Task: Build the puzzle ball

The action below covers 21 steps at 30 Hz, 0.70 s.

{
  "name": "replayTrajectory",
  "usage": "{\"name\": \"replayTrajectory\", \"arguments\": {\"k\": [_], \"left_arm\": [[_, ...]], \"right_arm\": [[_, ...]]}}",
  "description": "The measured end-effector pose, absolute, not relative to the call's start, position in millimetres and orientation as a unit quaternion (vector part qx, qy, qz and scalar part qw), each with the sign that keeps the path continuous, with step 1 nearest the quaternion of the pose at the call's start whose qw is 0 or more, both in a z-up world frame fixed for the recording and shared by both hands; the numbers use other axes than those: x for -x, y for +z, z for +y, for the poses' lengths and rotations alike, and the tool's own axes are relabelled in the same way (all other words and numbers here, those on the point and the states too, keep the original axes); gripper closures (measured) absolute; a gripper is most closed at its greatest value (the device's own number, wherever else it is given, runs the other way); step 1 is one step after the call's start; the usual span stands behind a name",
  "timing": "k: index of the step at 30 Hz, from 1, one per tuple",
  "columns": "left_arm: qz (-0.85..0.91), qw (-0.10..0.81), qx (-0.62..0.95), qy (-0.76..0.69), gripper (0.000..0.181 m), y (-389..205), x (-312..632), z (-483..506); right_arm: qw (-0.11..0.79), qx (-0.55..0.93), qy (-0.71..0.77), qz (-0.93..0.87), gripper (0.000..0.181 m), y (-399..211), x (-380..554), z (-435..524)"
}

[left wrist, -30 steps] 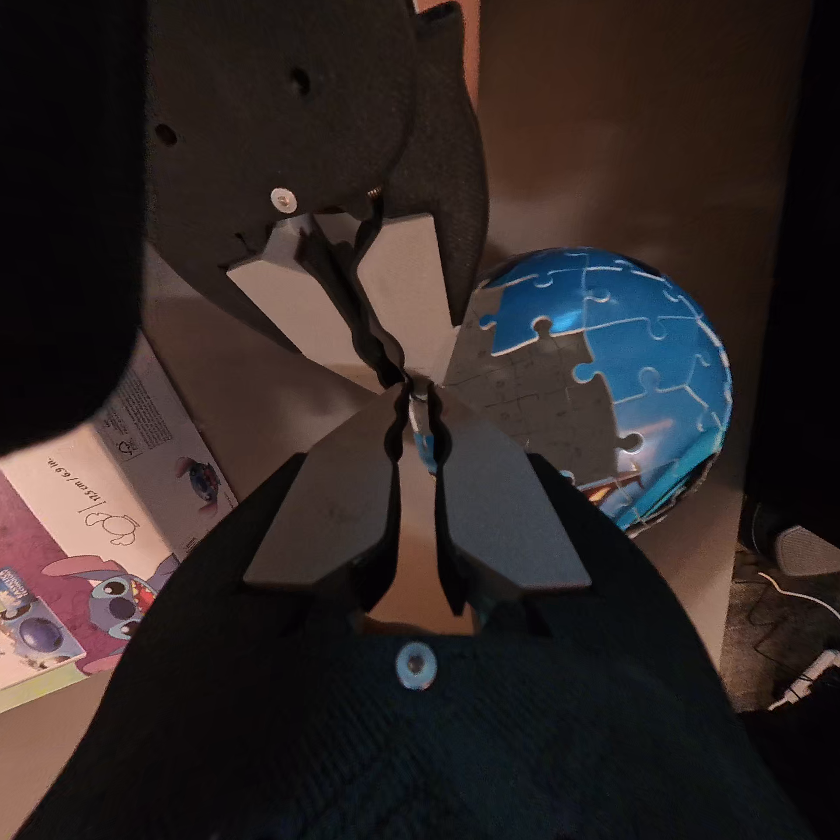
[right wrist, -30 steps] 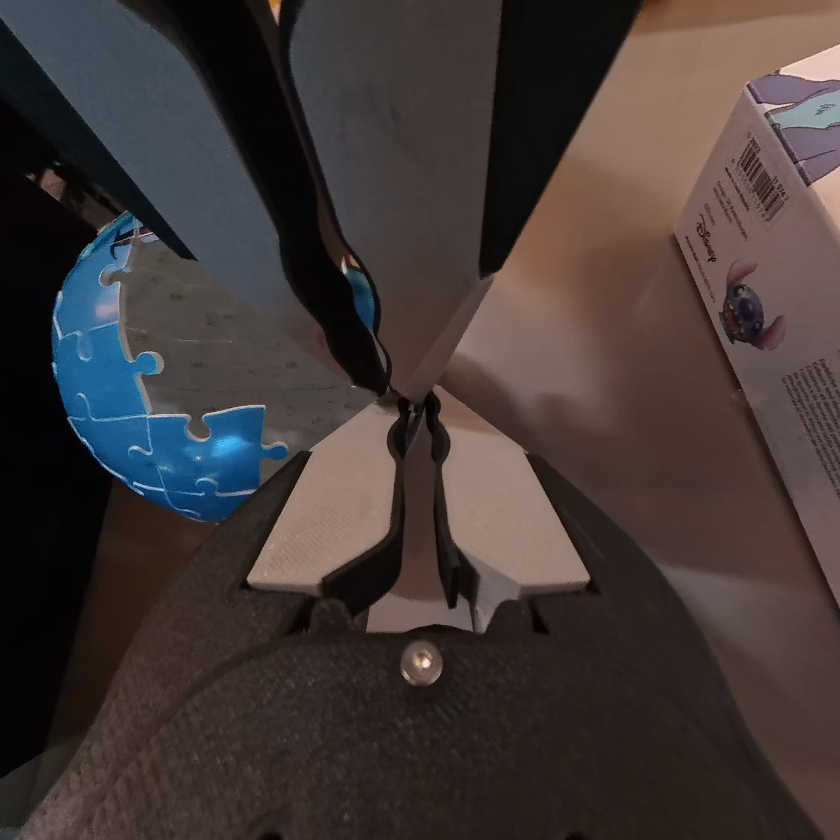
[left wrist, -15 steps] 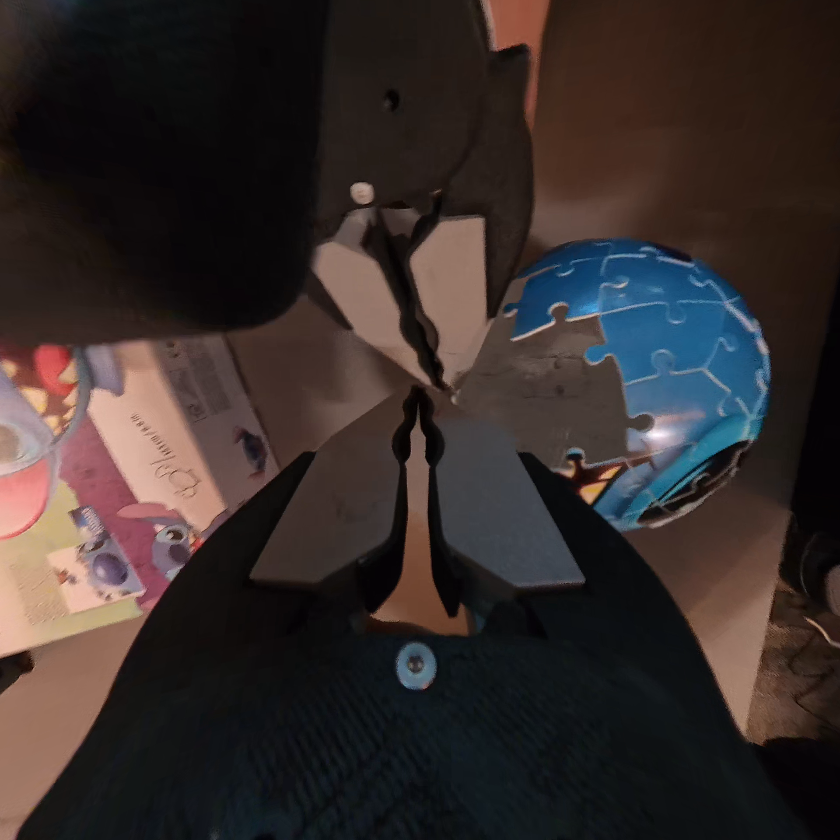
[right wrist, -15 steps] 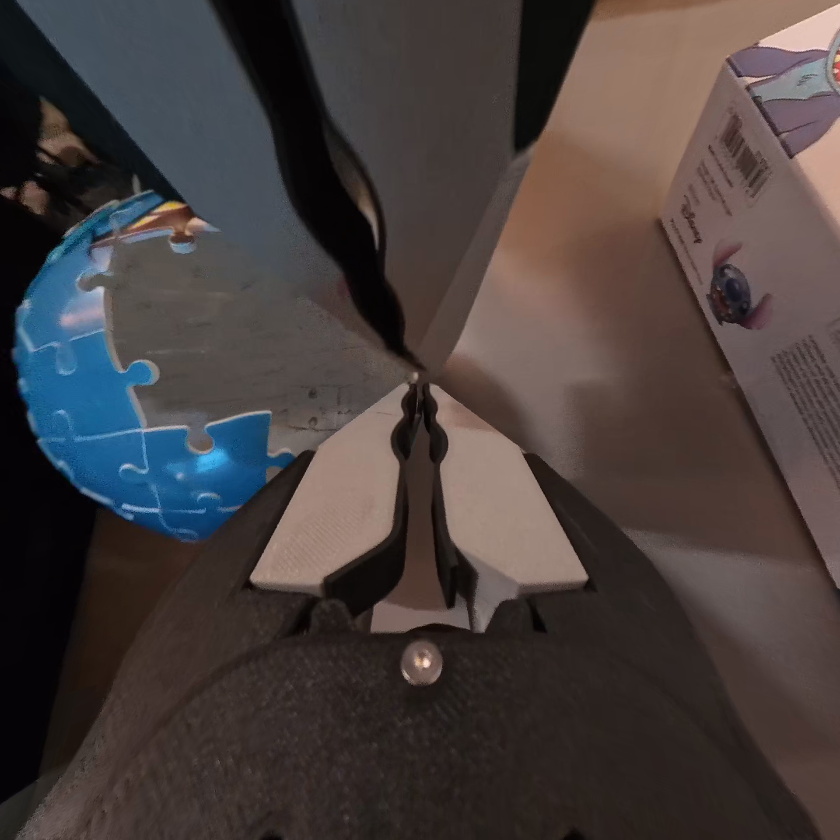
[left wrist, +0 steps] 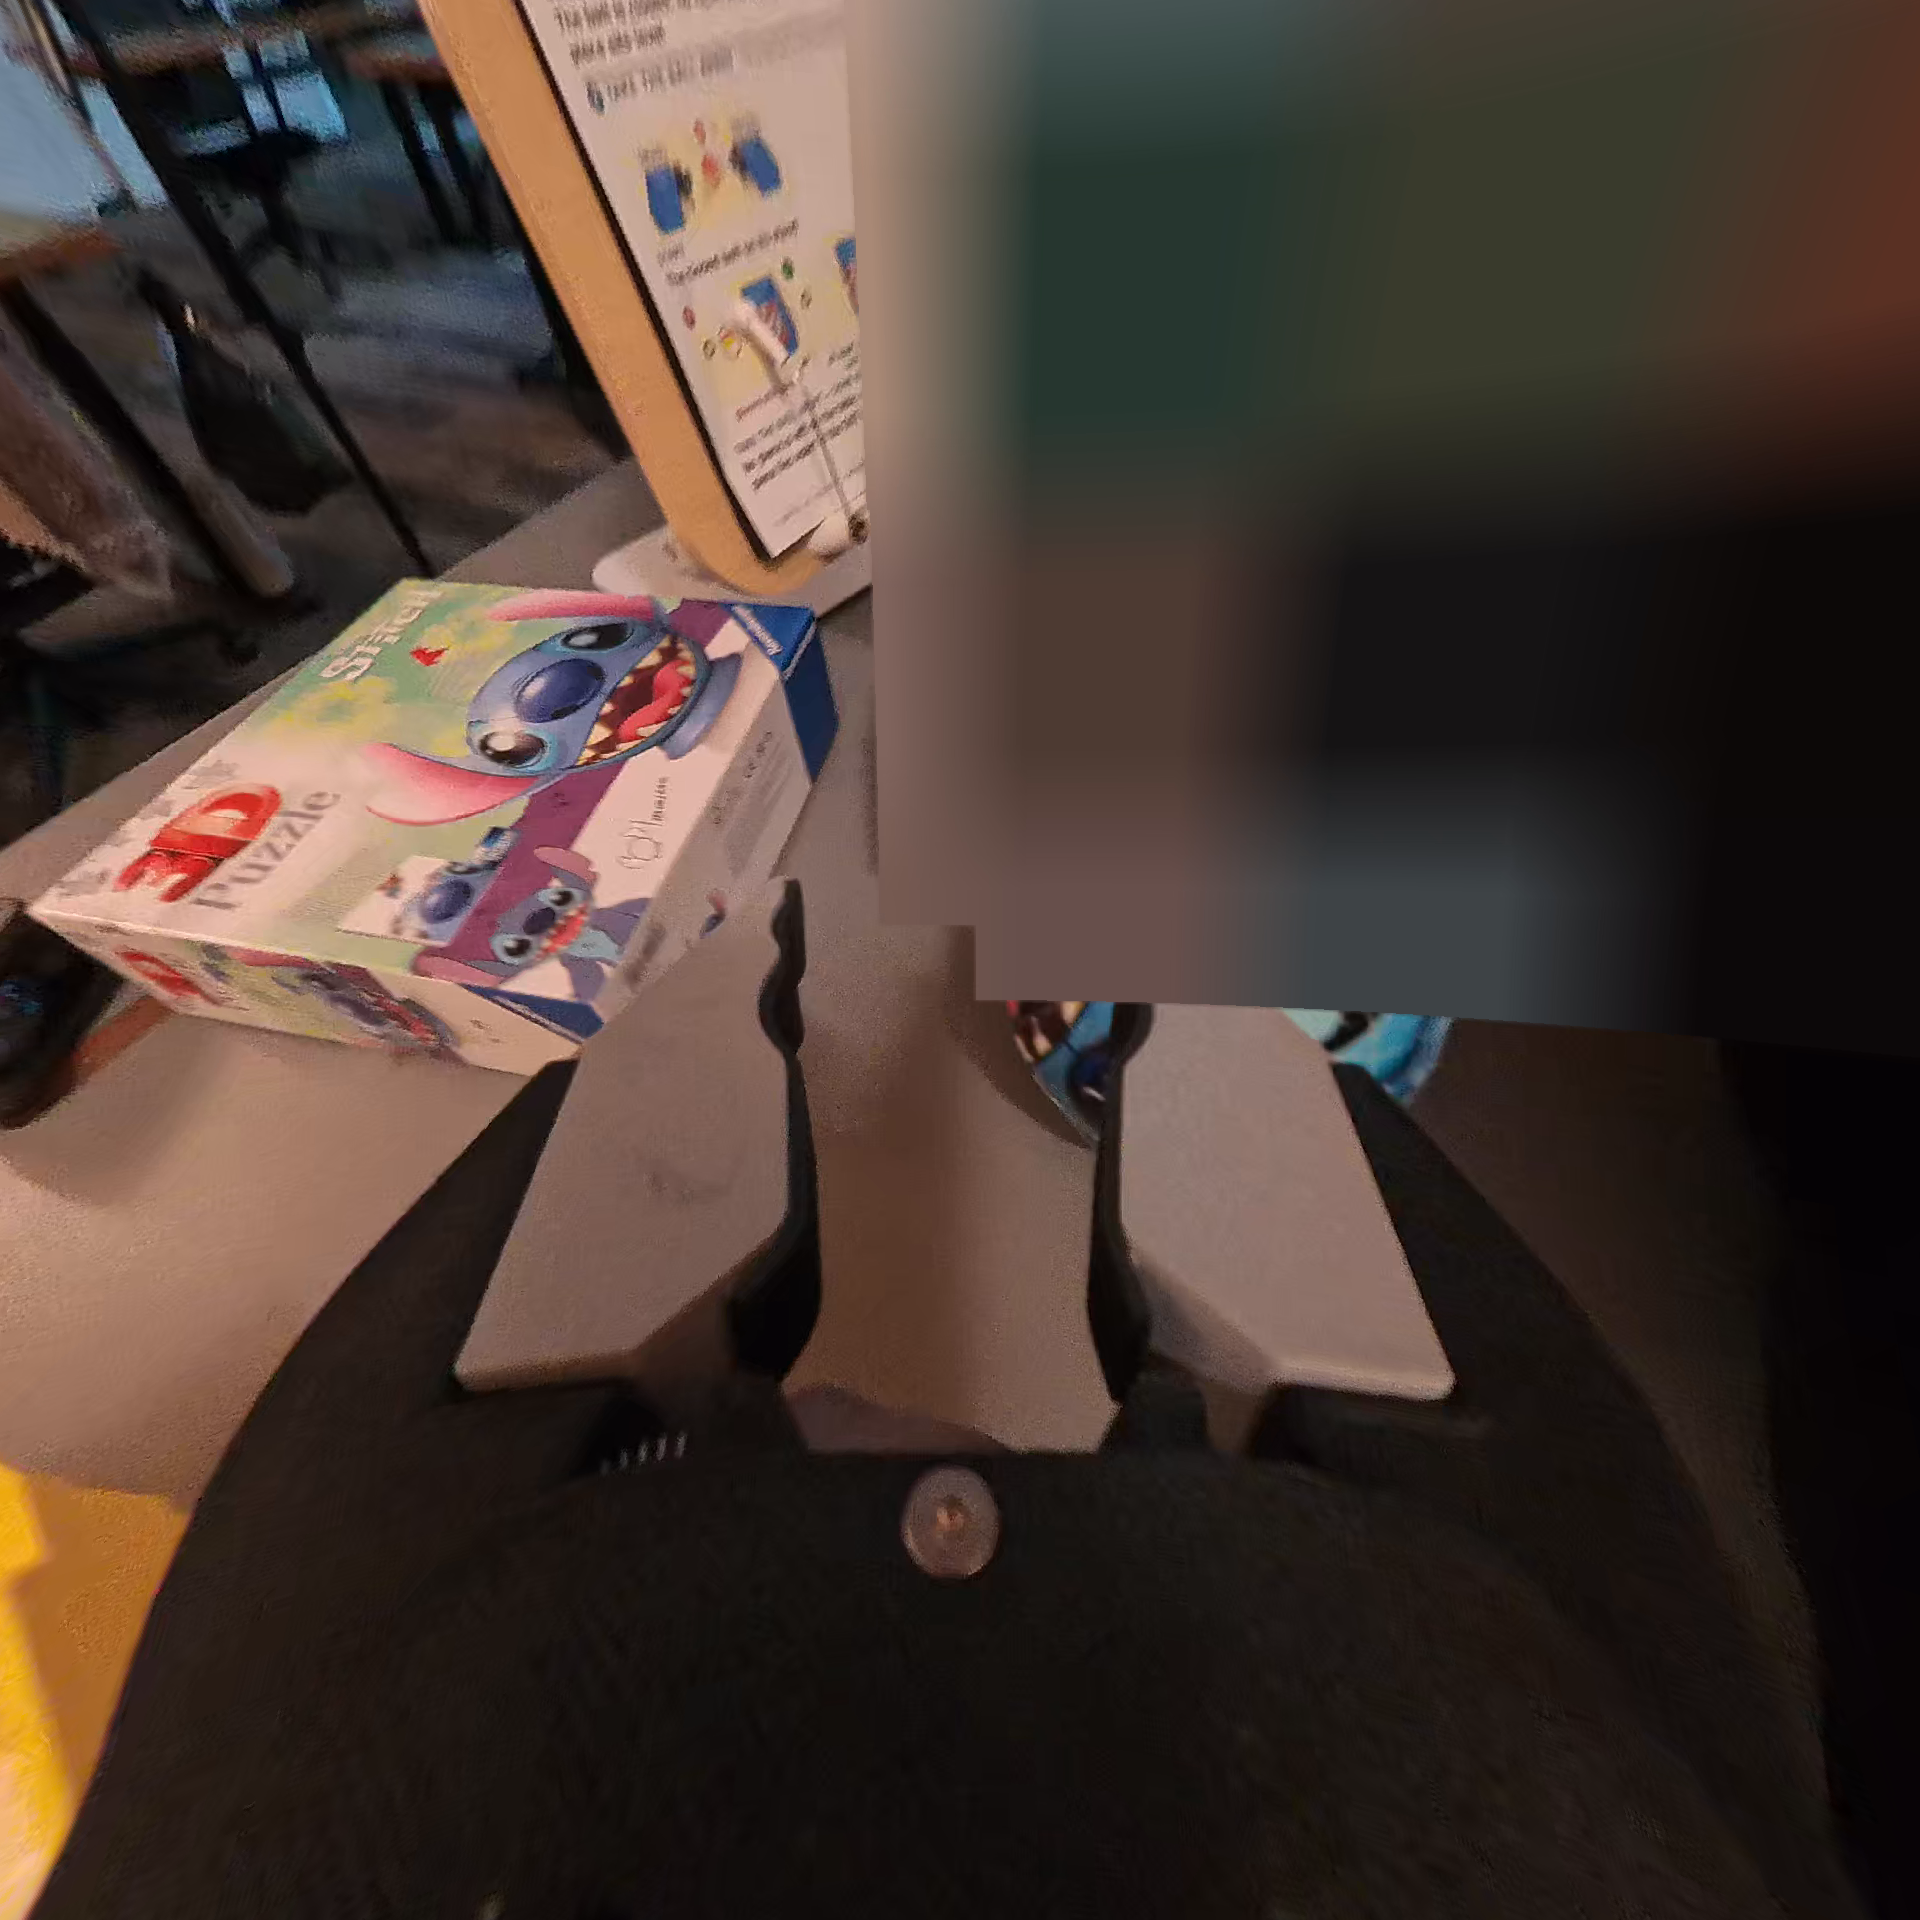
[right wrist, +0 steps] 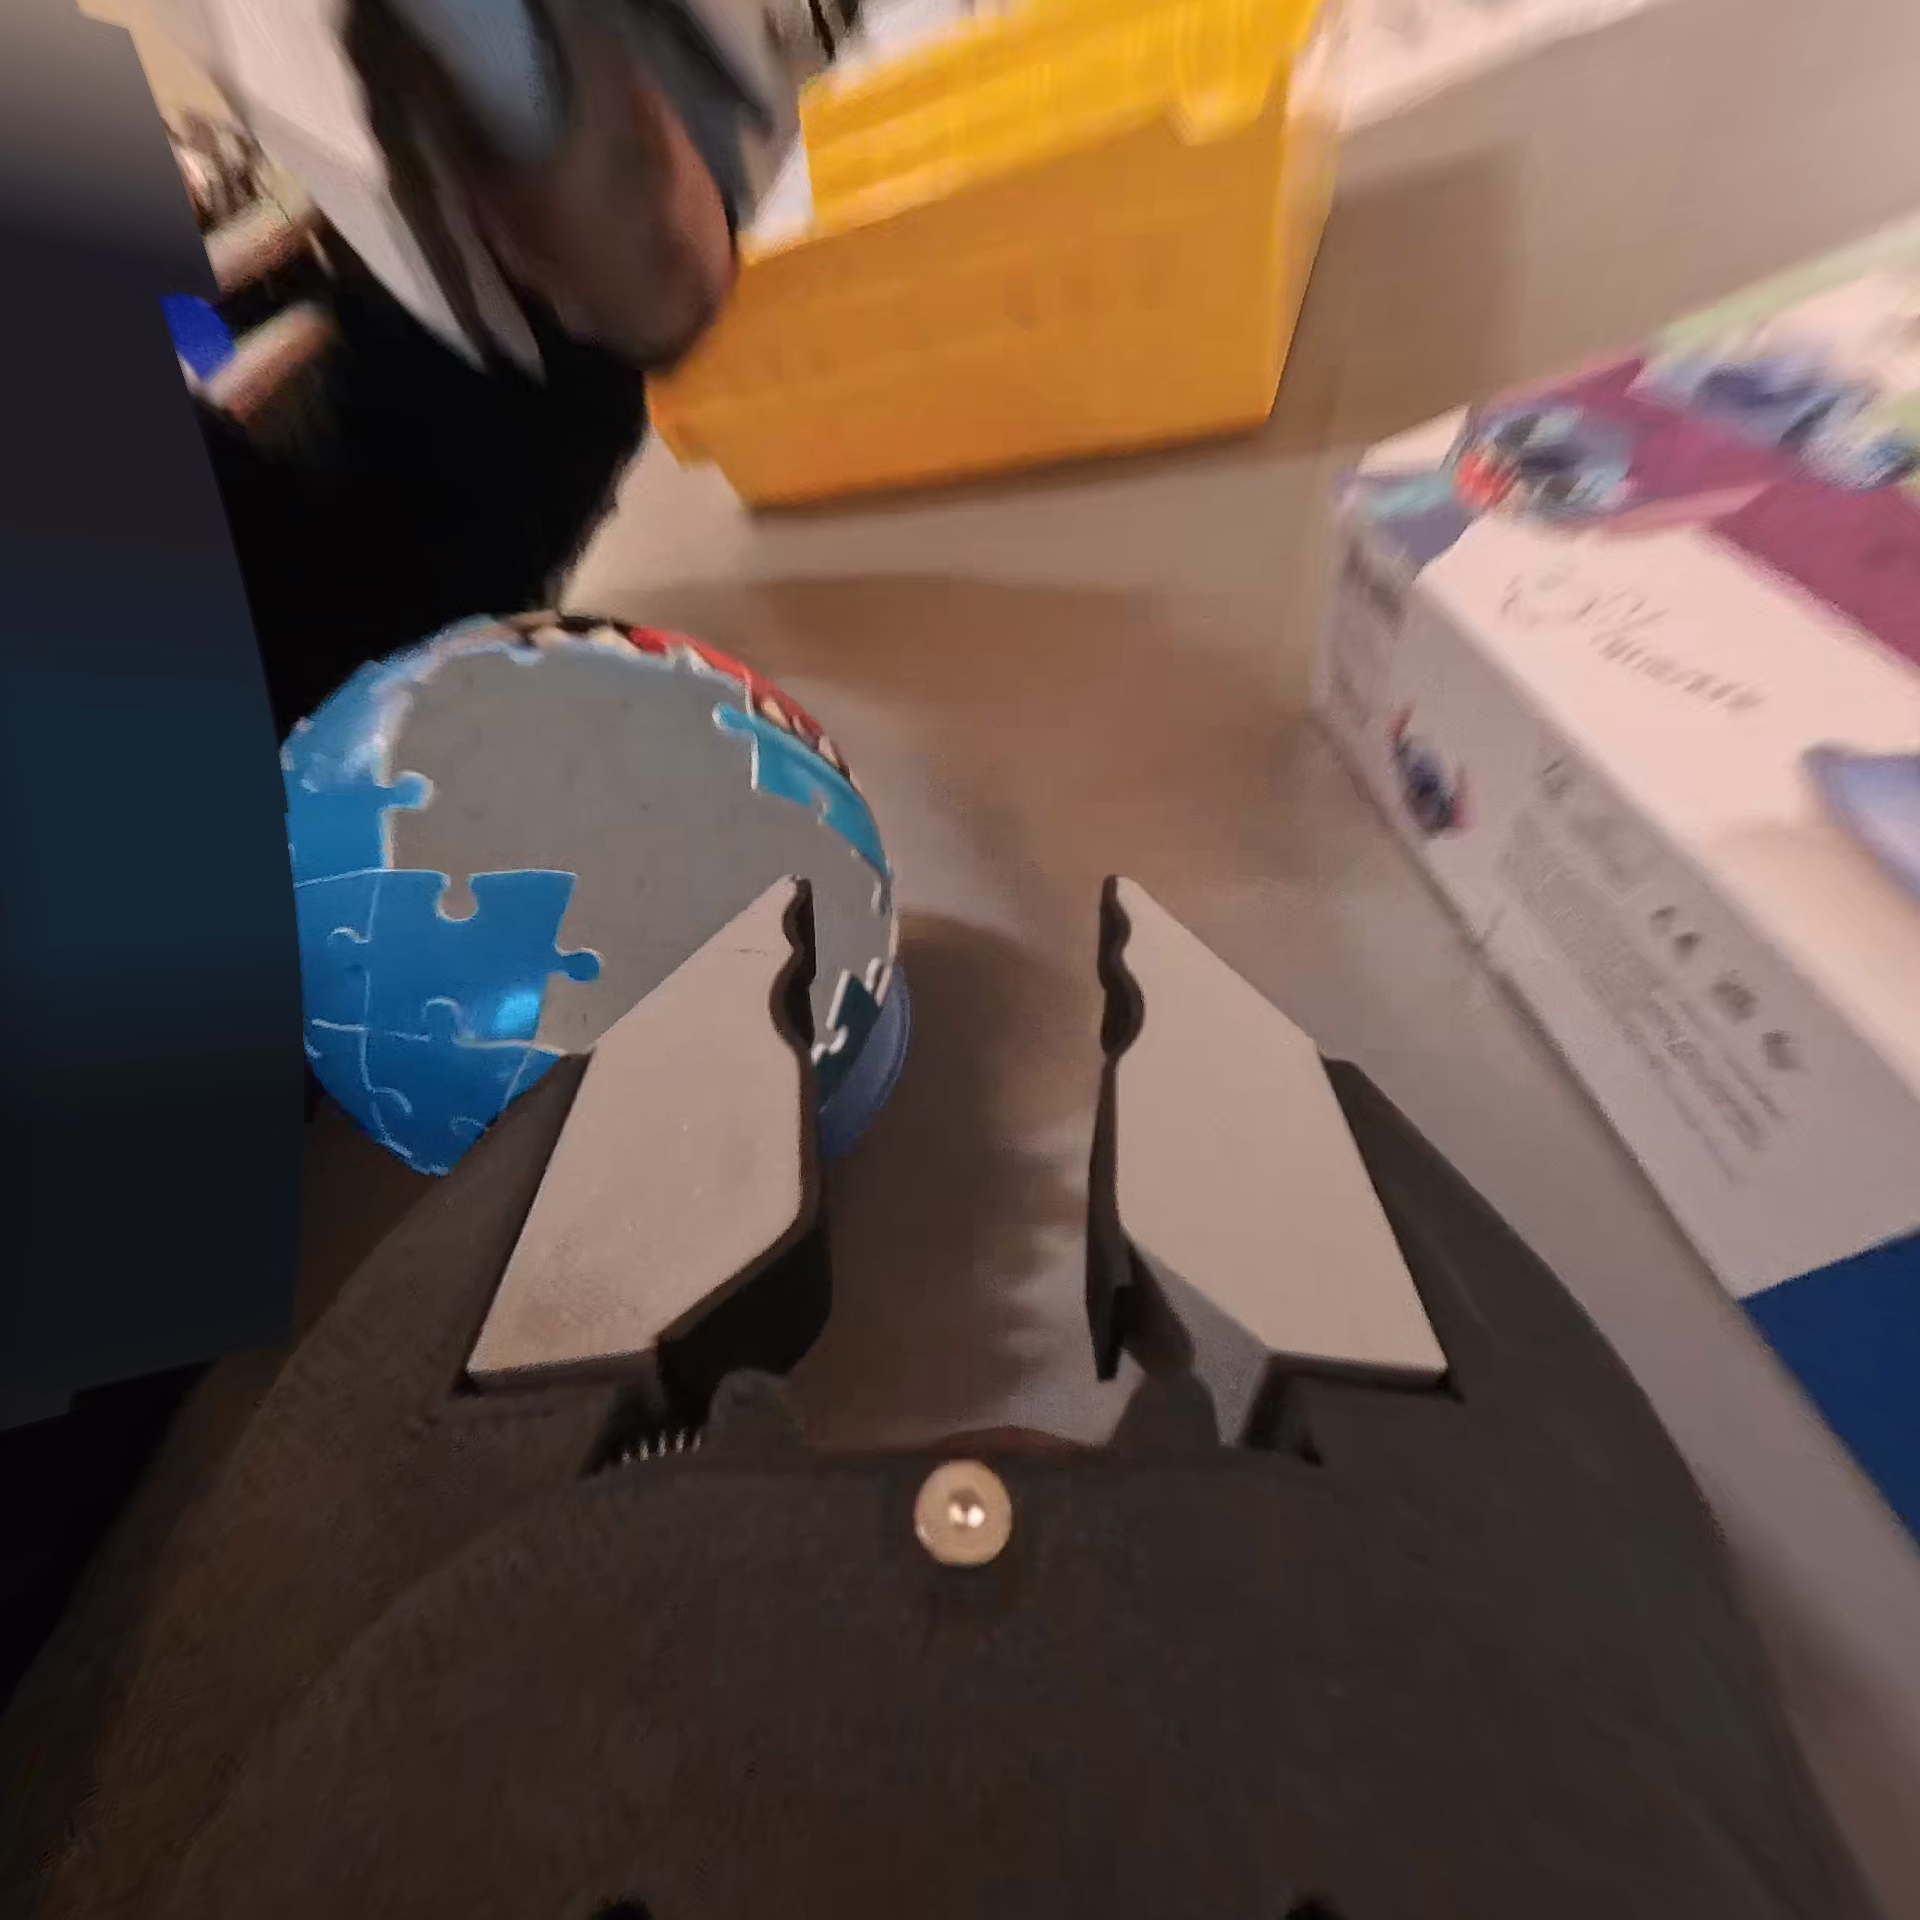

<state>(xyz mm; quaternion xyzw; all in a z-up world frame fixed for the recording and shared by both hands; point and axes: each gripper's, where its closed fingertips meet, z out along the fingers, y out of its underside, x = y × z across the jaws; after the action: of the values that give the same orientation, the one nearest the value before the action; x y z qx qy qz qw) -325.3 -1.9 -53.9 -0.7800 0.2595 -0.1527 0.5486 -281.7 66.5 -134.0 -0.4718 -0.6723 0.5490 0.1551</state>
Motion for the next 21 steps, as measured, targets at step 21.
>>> {"name": "replayTrajectory", "arguments": {"k": [21], "left_arm": [[0.409, 0.564, 0.704, -0.135, 0.088, -143, 271, -39]], "right_arm": [[0.418, 0.434, 0.432, -0.67, 0.067, -140, 219, -14]]}}
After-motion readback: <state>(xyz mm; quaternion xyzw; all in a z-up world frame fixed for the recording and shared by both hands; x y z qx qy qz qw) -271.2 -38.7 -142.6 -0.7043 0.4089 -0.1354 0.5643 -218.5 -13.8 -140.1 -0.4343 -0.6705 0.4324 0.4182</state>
